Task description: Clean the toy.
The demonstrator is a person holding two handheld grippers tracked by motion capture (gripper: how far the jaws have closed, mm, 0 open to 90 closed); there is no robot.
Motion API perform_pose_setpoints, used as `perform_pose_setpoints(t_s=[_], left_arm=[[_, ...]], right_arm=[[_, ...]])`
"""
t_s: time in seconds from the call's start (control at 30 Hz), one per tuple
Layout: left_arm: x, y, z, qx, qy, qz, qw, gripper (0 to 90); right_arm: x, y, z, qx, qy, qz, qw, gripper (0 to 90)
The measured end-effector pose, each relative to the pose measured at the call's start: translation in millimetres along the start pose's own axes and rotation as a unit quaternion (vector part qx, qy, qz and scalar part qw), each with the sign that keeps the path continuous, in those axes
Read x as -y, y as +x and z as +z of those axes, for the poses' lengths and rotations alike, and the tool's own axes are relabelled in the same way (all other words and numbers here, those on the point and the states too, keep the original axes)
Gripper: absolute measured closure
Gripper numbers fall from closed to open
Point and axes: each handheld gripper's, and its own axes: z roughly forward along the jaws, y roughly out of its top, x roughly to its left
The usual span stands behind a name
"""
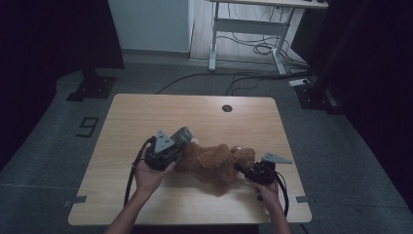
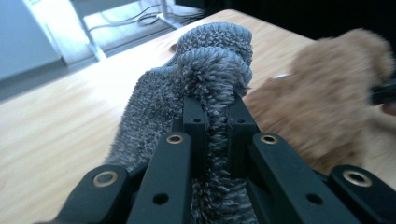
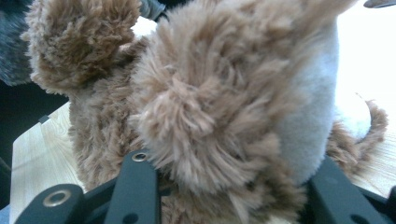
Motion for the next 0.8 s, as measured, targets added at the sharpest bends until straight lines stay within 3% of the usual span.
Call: perform_pose_setpoints(t_s=[0.1, 0.27, 0.37, 0.4, 0.5, 0.6, 0.7, 0.8], left_arm=[[-12.0, -18.4, 11.8, 0.021, 0.001, 0.014, 0.9997, 81.8], [-23.8, -45.1, 37.3, 0.073, 0.012, 0.016, 0.9971, 81.6], [-23.7, -54.6, 51.9, 0.079, 0.030, 0.025, 0.9961, 81.5], [-21.2, -54.2, 56.4, 0.078, 0.038, 0.027, 0.9959, 81.5], [-8.6, -42.4, 63.4, 0.081, 0.047, -0.004, 0.9956, 81.4], [4.5, -25.1, 60.3, 0.067, 0.060, -0.025, 0.9957, 81.5], [19.9, -3.6, 54.4, 0.079, 0.062, -0.061, 0.9930, 81.5], [27.5, 3.6, 48.8, 0.076, 0.060, -0.066, 0.9931, 81.5]], right_arm=[[-0.2, 0.2, 0.0, 0.000, 0.000, -0.001, 1.0000, 59.2], [-0.5, 0.4, -0.1, 0.000, 0.001, -0.002, 1.0000, 59.2], [-0.6, 0.4, -0.2, 0.000, 0.000, -0.001, 1.0000, 59.1], [-0.7, 0.4, -0.3, 0.000, 0.000, -0.001, 1.0000, 59.1], [-0.9, 0.2, -0.5, -0.003, -0.002, -0.001, 1.0000, 59.1], [-1.3, 0.9, 0.6, -0.006, -0.002, -0.003, 1.0000, 58.9], [-1.4, 0.1, 0.5, -0.009, -0.003, 0.000, 1.0000, 58.6], [-1.6, 1.4, 1.5, -0.017, -0.004, 0.002, 0.9998, 58.4]])
